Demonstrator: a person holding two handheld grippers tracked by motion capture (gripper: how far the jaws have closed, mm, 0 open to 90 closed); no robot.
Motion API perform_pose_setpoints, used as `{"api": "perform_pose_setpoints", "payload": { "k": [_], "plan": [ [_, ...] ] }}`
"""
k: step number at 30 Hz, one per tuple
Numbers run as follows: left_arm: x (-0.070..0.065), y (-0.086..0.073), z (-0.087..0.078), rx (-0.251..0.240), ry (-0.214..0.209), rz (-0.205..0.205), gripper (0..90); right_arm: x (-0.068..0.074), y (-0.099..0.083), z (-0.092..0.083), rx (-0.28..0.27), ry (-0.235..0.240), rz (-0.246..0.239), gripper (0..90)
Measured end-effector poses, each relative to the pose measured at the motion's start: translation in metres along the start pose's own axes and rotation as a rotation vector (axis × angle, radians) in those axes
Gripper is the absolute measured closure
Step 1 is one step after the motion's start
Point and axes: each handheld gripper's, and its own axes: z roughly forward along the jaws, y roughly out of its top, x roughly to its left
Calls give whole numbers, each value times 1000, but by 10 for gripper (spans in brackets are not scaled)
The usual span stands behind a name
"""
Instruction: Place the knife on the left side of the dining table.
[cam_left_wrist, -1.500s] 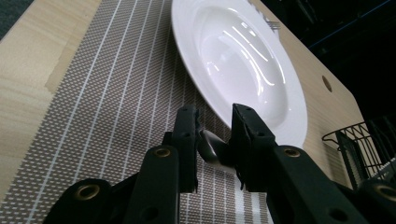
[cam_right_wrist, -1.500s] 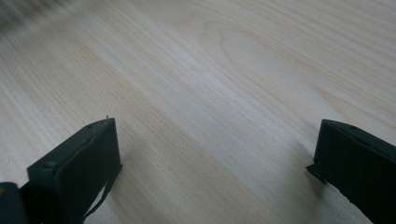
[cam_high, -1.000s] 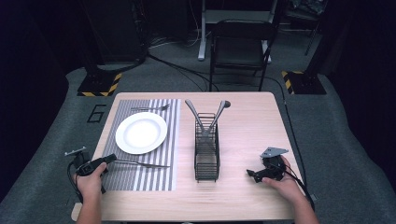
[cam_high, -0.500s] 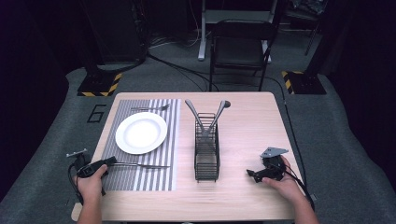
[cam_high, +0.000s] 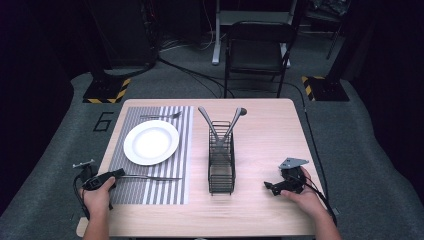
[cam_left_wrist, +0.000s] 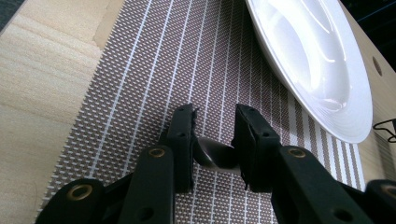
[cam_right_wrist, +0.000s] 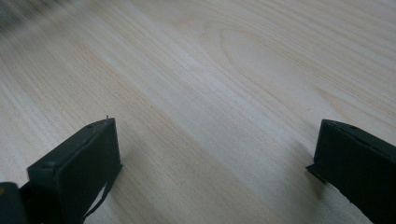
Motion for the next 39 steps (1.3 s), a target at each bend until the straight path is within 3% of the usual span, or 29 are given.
{"api": "perform_pose_setpoints", "payload": {
  "k": [11,16,25,36,39],
  "plan": [
    [0,1,-4,1,23,17,647,0,0,0,0,0,0,0],
    [1,2,-9,-30,27,18,638,0,0,0,0,-1,0,0],
    [-2,2,-12,-43,32,35,614,0,0,0,0,0,0,0],
    [-23,2,-16,-40,2,111,594,0,0,0,0,-1,0,0],
    [-33,1,-16,-31,-5,150,594,0,0,0,1,-5,2,0]
  ]
}}
